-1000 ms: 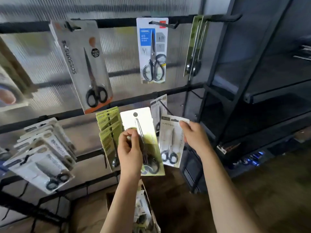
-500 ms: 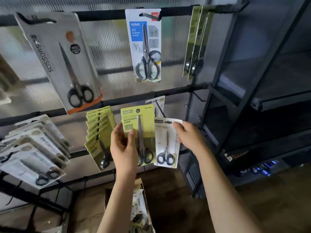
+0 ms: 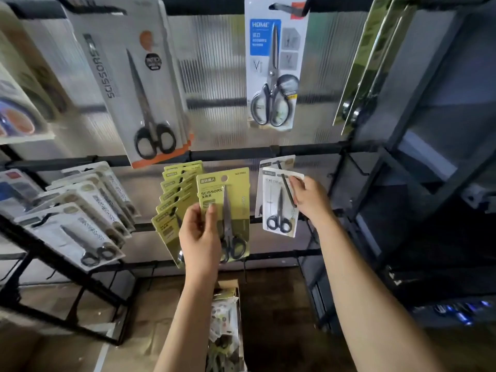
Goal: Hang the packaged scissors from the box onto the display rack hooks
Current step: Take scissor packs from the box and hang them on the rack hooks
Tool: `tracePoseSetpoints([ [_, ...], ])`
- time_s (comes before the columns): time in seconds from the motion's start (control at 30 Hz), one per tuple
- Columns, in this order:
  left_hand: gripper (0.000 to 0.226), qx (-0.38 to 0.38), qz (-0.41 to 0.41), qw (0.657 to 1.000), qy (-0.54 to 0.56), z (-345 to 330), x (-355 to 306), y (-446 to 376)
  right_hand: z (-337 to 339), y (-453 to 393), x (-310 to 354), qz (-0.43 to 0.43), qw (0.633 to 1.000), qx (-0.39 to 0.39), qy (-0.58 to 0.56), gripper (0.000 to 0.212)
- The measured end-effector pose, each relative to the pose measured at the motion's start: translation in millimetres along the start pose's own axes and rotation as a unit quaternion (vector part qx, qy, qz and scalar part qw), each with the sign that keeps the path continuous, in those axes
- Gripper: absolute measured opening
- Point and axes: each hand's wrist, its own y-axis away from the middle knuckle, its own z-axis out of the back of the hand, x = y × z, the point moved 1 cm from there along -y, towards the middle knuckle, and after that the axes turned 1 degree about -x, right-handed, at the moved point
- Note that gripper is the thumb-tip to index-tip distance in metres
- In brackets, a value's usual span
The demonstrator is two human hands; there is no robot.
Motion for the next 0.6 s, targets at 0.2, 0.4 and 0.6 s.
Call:
tracePoseSetpoints([
  [0.2,0.016,-0.002,-0.012,1.0,-0.018,12,-1,-4,-16,-25,-1,0.004,1.0,-0.017,-0.01,0.035],
  [0.4,0.013,0.023,-0.002,1.0,-0.007,24,1,-6,-29,-33,0,-0.024,0.998,-0.033,-0.044,0.028],
  [0.6,0.011,0.052,0.011,0.999,-0.006,24,-4,-3,-40,-24,-13,-0.079,0.993,-0.07,-0.06,0.026],
])
